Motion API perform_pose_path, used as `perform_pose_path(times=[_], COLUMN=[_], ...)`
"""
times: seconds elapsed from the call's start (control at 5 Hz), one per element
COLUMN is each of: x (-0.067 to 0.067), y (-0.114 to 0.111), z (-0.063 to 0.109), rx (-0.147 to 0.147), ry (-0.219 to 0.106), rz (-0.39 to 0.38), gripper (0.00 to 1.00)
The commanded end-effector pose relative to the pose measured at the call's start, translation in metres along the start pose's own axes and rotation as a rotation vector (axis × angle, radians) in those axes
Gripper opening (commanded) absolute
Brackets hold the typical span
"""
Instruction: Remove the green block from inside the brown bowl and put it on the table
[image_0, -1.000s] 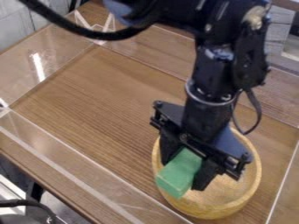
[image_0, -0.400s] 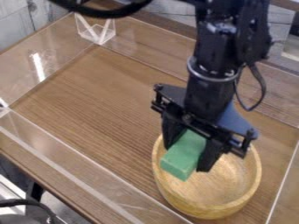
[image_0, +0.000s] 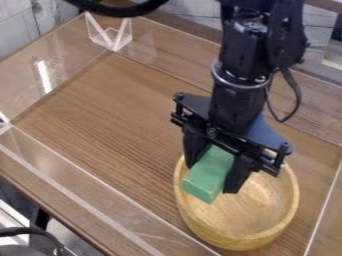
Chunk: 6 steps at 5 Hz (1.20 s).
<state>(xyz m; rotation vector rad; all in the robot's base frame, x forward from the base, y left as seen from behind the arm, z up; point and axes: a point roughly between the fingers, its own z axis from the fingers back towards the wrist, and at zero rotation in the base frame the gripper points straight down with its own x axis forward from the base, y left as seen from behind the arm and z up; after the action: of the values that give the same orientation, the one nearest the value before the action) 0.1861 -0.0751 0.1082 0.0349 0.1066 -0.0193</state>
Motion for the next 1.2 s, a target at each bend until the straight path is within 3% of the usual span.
perform_pose_path(times=[0.0, 0.2, 0.6, 0.8, 1.0], x=[0.006, 0.005, -0.001, 0.01, 0.021], y=[0.008, 0.017, 0.017, 0.018, 0.018], z=[0.01, 0.006, 0.028, 0.036, 0.033], rx=[-0.021, -0.021, -0.026, -0.029, -0.03], ry=[-0.056, -0.065, -0.079, -0.099, -0.106], rz=[-0.028, -0.06, -0.061, 0.078, 0.18], gripper=[0.0, 0.0, 0.0, 0.0, 0.0])
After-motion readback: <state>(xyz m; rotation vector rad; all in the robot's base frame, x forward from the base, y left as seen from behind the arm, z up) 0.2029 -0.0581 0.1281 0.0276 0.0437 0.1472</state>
